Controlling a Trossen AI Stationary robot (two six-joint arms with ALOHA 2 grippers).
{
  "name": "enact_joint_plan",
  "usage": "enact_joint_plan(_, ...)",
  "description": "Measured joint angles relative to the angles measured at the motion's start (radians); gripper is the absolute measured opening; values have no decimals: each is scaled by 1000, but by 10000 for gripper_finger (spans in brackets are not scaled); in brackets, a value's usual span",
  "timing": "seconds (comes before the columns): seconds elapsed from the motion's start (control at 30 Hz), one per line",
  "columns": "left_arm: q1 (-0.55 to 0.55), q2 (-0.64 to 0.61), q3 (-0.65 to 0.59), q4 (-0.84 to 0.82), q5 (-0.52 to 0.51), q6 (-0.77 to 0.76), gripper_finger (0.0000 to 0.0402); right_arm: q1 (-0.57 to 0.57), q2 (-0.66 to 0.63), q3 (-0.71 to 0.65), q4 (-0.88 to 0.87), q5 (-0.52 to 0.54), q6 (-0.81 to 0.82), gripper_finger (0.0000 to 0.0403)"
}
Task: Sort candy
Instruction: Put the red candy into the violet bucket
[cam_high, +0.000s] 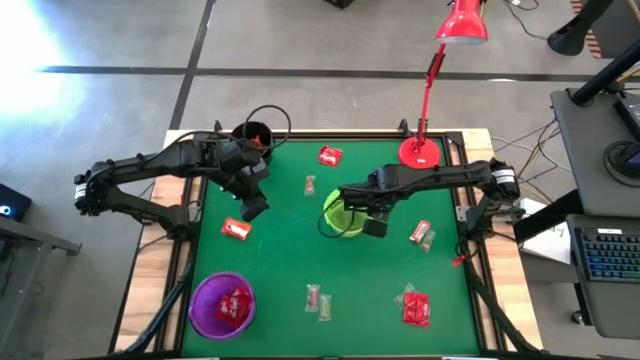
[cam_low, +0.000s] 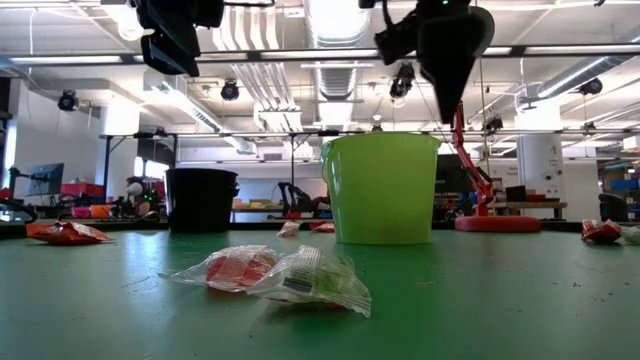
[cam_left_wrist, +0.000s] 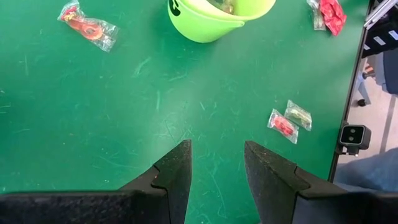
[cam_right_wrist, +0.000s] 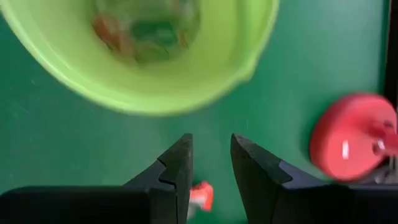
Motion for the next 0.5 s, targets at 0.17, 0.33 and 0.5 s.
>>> enact_joint_plan(0.17, -10, 0, 0, -6, 1, 28, 130, 7, -45, 0, -62, -1, 84, 102)
enact_joint_plan(0.33, -23, 0, 0, -46, 0, 52, 130, 27, -106, 0, -96, -2, 196, 102)
enact_joint_plan(0.5, -44, -1, 0, -81, 0, 106, 130, 45, -160, -8, -109, -3, 318, 102)
